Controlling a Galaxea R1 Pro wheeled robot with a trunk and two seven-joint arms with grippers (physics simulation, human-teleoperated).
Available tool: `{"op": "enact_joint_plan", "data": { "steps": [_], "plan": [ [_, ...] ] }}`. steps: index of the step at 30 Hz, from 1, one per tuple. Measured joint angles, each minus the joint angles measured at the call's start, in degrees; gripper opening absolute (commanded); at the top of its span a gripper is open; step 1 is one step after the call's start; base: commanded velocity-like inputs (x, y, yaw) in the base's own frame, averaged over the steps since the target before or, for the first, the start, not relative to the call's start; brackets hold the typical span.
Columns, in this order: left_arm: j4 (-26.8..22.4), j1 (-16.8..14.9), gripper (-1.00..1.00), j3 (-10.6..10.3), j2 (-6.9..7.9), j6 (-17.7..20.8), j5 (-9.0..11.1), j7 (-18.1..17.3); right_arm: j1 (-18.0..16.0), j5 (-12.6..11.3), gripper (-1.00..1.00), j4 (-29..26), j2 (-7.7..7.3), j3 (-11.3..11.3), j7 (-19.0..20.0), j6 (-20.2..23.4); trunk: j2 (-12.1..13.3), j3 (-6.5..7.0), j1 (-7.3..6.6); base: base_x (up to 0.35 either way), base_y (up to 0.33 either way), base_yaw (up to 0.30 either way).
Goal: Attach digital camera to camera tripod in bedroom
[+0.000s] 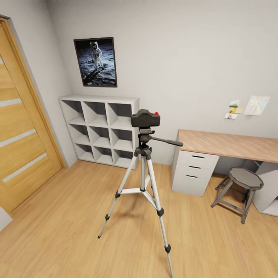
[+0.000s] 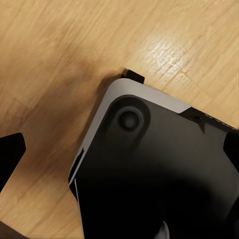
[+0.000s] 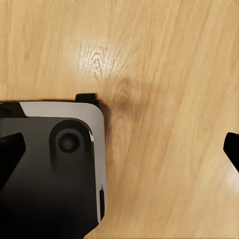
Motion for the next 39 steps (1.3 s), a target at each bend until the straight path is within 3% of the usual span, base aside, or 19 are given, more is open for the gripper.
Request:
{"op": "enact_joint_plan", "data": {
  "steps": [26,39],
  "plan": [
    [0.0,0.0,1.0,0.0,0.0,0.0,0.0,0.0,0.0,0.0,1.0,0.0,0.18,0.0,0.0,0.09,0.01,2.39,0.0,0.0,0.0,0.0],
    [0.0,0.0,1.0,0.0,0.0,0.0,0.0,0.0,0.75,0.0,1.0,0.0,0.95,0.0,-0.09,-0.09,0.01,3.58,0.0,0.0,0.0,0.0]
  ]
}}
